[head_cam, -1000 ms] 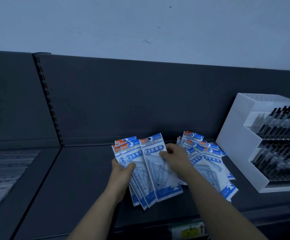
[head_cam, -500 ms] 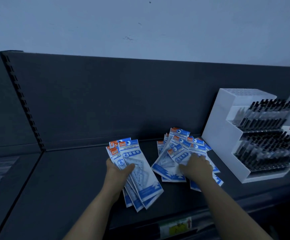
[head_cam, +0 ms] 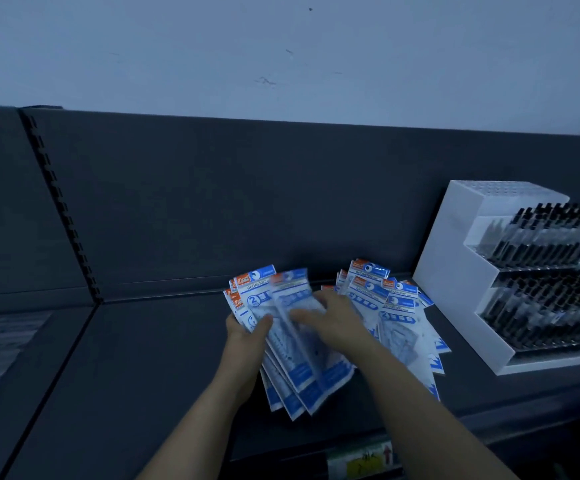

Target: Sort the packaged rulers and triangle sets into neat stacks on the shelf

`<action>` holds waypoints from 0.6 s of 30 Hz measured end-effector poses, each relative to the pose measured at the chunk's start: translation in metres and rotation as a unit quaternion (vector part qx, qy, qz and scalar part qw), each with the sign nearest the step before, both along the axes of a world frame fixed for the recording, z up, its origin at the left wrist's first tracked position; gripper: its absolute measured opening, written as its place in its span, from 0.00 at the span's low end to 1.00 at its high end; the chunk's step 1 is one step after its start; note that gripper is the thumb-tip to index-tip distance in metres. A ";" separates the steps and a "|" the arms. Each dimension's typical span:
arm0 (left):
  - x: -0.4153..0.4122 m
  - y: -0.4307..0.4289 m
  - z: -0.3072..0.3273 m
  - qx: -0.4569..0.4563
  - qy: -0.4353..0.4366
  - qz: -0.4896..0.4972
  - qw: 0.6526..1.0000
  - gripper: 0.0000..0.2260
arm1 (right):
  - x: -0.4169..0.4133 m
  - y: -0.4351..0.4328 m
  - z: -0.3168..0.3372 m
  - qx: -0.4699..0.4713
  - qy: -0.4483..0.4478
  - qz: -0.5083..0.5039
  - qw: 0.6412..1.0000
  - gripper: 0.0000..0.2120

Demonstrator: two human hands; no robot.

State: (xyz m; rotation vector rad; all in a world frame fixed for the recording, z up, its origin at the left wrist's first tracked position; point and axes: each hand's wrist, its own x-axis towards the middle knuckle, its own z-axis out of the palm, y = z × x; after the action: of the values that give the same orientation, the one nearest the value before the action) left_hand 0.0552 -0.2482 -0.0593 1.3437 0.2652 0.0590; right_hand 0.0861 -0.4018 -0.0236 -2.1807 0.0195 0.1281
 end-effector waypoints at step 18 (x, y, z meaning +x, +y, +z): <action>-0.022 0.080 0.025 0.074 -0.128 0.106 0.983 0.23 | 0.004 0.073 0.034 0.024 -0.047 0.260 0.964 0.22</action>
State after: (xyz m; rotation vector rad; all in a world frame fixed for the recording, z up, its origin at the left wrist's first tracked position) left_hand 0.0331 -0.1679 -0.0348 1.4338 0.1878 0.4338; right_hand 0.0899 -0.3289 0.0104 -2.0934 -0.6065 0.3176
